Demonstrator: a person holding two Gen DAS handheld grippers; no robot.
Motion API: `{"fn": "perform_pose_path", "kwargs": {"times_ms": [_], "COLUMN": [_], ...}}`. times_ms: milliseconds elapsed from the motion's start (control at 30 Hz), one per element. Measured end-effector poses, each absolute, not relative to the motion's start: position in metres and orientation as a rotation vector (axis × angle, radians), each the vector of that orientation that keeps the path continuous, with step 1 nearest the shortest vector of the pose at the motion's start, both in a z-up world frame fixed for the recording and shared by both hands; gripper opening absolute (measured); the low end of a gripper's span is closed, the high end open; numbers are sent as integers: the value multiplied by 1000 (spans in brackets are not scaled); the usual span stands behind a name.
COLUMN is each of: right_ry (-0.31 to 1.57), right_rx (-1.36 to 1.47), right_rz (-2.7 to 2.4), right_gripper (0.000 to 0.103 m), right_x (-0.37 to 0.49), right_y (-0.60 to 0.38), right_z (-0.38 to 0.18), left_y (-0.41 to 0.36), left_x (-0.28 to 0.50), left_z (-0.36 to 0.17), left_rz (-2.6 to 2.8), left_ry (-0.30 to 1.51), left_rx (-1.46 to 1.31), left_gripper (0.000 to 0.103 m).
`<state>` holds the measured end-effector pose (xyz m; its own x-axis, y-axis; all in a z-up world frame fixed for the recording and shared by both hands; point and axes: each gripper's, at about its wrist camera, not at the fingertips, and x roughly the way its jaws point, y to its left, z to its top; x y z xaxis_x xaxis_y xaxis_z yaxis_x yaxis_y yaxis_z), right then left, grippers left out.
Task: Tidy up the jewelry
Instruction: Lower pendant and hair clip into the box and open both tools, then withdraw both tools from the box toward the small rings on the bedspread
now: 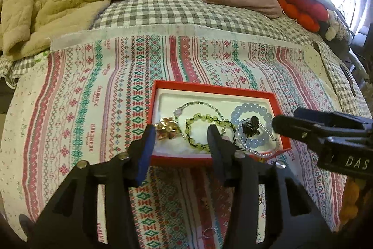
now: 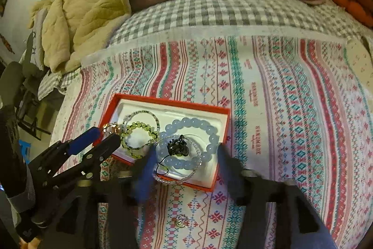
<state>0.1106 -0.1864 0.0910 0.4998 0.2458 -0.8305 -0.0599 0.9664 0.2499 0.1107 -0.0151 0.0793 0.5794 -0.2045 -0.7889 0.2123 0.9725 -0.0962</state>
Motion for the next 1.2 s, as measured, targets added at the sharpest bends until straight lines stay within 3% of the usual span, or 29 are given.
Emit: {"fn": "perform_pose_path", "kwargs": {"times_ms": [267, 700, 1200], "right_ry": [1022, 1020, 1039], "right_rx": [179, 101, -13], "right_rz": [178, 129, 156], "right_gripper": [65, 85, 90], "right_x": [98, 71, 36], "right_y": [-189, -190, -177], "right_z": [101, 108, 105], "left_y": [-6, 4, 13], "left_x": [98, 72, 42], "left_z": [89, 87, 88], "left_rz": [-221, -175, -175], "left_ry": [920, 995, 1018], "left_rx": [18, 30, 65], "left_gripper": [71, 98, 102]}}
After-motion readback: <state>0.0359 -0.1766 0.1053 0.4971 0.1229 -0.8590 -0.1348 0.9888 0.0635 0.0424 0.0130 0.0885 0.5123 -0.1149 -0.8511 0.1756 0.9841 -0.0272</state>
